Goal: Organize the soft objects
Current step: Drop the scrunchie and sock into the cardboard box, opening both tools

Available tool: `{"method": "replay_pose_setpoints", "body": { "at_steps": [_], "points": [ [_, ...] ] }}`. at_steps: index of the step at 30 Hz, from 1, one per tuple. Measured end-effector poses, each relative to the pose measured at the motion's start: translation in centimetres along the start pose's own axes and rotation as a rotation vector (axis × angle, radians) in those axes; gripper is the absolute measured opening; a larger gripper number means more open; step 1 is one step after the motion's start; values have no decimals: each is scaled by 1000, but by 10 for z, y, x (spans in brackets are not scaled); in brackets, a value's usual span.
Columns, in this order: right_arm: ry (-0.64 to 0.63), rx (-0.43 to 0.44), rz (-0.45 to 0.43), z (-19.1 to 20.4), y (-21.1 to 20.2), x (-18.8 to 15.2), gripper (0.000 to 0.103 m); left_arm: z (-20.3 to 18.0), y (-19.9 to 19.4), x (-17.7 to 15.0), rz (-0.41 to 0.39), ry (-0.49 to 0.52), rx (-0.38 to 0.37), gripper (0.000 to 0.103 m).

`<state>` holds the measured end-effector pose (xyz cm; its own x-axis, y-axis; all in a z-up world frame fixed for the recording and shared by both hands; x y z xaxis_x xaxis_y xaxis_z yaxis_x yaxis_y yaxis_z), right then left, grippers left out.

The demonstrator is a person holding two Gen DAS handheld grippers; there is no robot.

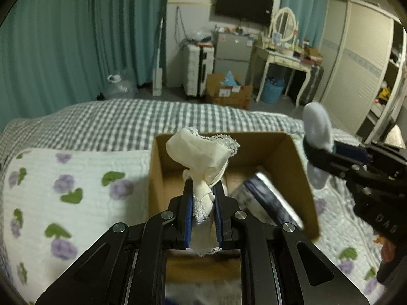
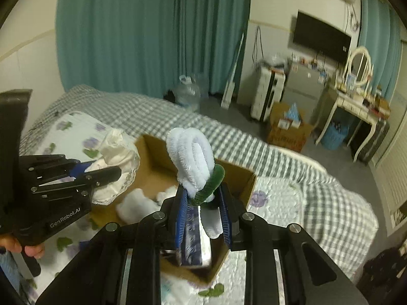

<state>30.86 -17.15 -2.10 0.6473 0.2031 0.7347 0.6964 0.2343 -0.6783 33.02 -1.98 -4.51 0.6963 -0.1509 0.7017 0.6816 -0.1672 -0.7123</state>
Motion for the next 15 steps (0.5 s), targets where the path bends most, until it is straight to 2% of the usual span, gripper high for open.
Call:
{"method": "replay_pose_setpoints", "body": {
  "at_steps": [2, 4, 8, 10, 11, 12, 13, 15],
  "points": [
    [10, -1, 45, -7, 28, -1, 23, 0, 15, 0, 12, 8, 0, 15],
    [7, -29, 78, -10, 48, -4, 23, 0, 28, -1, 25, 9, -2, 20],
    [28, -32, 78, -15, 66, -7, 28, -1, 40, -6, 64, -9, -6, 24],
    [48, -32, 60, -16, 62, -6, 43, -4, 38, -7, 67, -1, 15, 38],
    [54, -35, 51, -17, 57, -6, 62, -5, 33, -6, 62, 5, 26, 43],
    [56, -42, 35, -16, 50, -6, 67, -5, 27, -6, 52, 9, 37, 54],
    [52, -50, 10, -16, 39, -4, 67, -6, 18, -6, 36, 11, 51, 64],
    [33, -62, -14, -12, 20, -2, 71, -5, -1, -5, 3, 14, 70, 76]
  ]
}}
Point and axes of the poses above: each gripper's, at about its wrist camera, not at the fingertips, and y roughly the way its jaws point, z to its left, x to its top, the point moved 1 cm from there along y, roughly the way its jaws point, and after that the axes turned 6 degrees about y, right-handed, at the moved point
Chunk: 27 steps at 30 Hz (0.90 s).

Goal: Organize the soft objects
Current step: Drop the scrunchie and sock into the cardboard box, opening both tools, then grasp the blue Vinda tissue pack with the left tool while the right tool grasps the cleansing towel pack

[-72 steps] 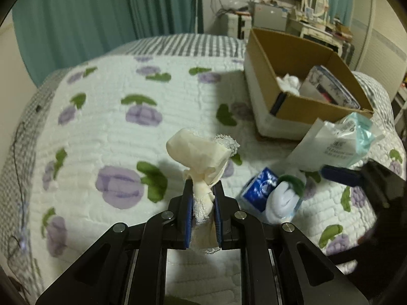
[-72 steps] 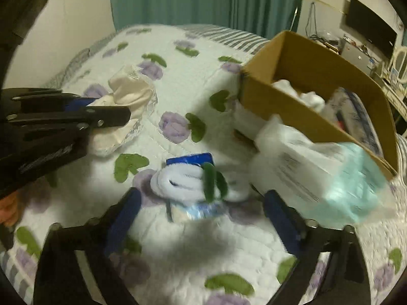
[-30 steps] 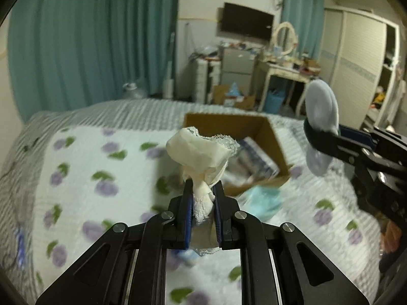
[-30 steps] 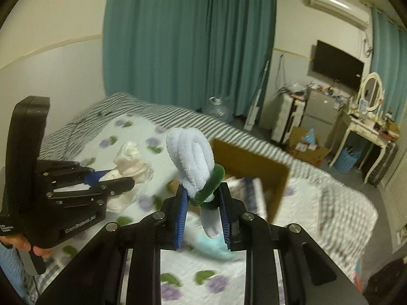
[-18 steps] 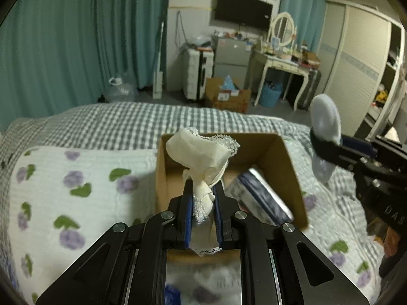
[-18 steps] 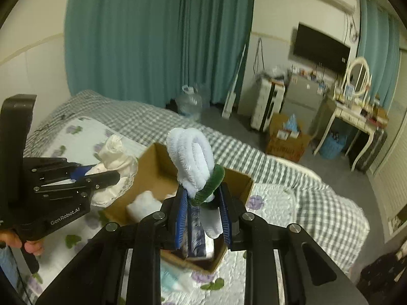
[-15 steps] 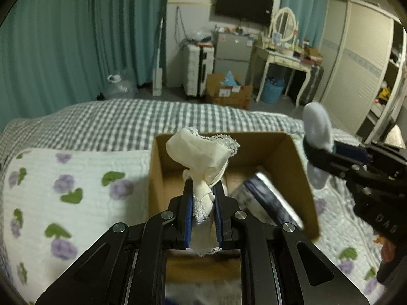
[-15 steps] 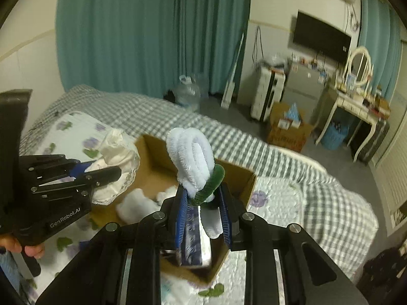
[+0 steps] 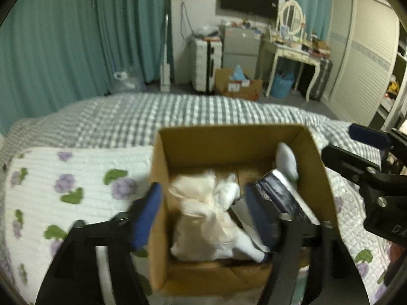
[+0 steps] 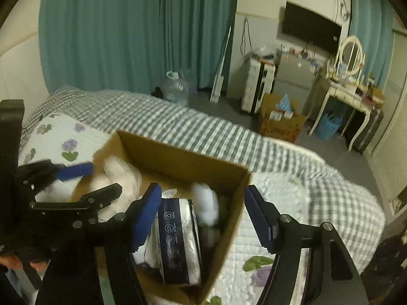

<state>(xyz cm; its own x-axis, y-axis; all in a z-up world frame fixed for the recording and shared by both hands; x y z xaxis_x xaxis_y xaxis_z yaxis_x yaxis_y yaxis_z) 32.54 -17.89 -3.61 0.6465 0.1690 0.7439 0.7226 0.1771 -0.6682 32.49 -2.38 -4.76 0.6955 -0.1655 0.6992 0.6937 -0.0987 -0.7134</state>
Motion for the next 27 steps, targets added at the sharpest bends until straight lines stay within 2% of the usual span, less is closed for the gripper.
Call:
{"method": "replay_pose_setpoints", "body": {
  "at_steps": [5, 7, 9, 11, 15, 21, 24, 27],
  "points": [
    [-5, -22, -82, 1, -66, 6, 90, 4, -67, 2, -80, -4, 25, 86],
    [-3, -19, -120, 2, -99, 7, 91, 7, -101, 0, -124, -21, 42, 98],
    [-4, -18, -144, 5, -123, 8, 96, 10, -123, -1, -162, -36, 57, 103],
    [-3, -11, -186, 10, -156, 6, 103, 13, -148, -4, -192, -44, 63, 103],
    [-34, 17, -246, 24, -203, -4, 103, 15, -185, -18, -218, -27, 80, 103],
    [-82, 46, -242, 53, -237, -23, 103, 10, -204, -46, -223, -9, 119, 103],
    [-82, 52, -207, 58, -231, -39, 103, 10, -195, -65, -204, -23, 142, 103],
    [-75, 48, -174, 60, -209, -56, 103, 14, -168, -85, -159, -35, 152, 103]
  ]
}}
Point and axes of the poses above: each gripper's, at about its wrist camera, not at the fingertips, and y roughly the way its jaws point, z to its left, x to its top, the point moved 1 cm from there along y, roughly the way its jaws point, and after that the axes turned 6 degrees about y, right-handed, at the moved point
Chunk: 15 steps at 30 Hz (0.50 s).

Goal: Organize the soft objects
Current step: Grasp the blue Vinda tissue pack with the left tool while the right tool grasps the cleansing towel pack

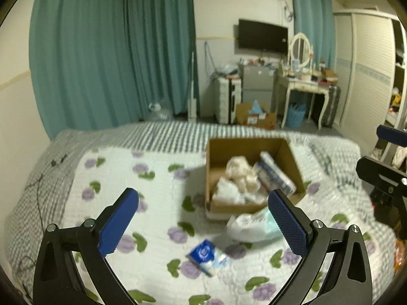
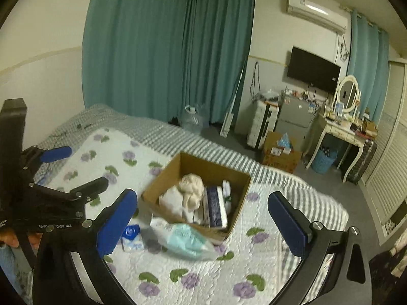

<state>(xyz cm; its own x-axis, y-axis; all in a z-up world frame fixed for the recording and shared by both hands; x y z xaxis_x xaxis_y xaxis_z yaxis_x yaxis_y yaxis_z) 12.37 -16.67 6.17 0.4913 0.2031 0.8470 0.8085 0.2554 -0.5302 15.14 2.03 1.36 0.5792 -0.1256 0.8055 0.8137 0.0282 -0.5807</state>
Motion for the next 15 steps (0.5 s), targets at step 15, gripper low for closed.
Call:
{"method": "replay_pose_setpoints", "body": {
  "at_steps": [15],
  "points": [
    [125, -35, 158, -42, 166, -120, 103, -17, 148, -122, 359, 4, -6, 103]
  ]
}}
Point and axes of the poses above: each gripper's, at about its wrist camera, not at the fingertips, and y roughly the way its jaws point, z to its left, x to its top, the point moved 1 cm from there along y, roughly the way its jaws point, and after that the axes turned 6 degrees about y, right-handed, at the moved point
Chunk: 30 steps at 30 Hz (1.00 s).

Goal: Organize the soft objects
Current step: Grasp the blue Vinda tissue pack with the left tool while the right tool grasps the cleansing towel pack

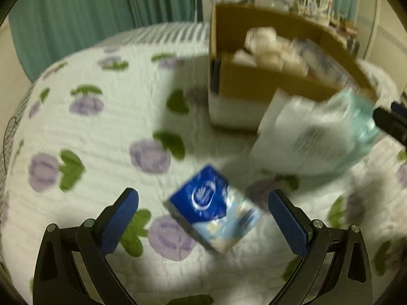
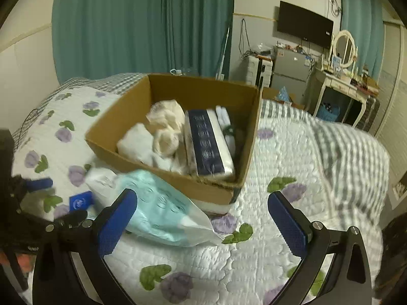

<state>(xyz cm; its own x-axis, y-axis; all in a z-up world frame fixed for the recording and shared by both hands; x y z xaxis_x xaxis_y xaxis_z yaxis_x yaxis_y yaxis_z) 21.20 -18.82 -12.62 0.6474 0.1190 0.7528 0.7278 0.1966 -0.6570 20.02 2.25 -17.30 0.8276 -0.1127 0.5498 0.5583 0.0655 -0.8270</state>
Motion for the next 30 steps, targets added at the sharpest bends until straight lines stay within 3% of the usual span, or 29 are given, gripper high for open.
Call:
{"method": "replay_pose_setpoints", "body": {
  "at_steps": [7, 9, 11, 12, 13, 17, 21, 30],
  "points": [
    [-5, 47, 108, -3, 30, -18, 103, -7, 18, -9, 63, 14, -23, 103],
    [-7, 69, 109, 0, 28, -21, 93, -7, 21, -12, 74, 11, -32, 102],
    [-14, 92, 110, 4, 24, -24, 70, -6, 23, -13, 75, 10, -34, 101],
    [-15, 100, 116, 5, 24, -27, 64, -6, 22, -13, 70, 11, -39, 94],
    [-16, 112, 127, 8, 23, -29, 51, -6, 22, -14, 66, 10, -58, 86],
    [-49, 83, 132, 20, 16, -41, 28, -4, 19, -17, 46, -2, -89, 82],
    [-39, 70, 95, 22, -1, -45, 21, 2, 8, -21, 10, -15, -117, 71],
    [-5, 31, 50, 18, -41, -58, 17, -6, -39, -25, -93, 32, -153, 57]
  ]
}}
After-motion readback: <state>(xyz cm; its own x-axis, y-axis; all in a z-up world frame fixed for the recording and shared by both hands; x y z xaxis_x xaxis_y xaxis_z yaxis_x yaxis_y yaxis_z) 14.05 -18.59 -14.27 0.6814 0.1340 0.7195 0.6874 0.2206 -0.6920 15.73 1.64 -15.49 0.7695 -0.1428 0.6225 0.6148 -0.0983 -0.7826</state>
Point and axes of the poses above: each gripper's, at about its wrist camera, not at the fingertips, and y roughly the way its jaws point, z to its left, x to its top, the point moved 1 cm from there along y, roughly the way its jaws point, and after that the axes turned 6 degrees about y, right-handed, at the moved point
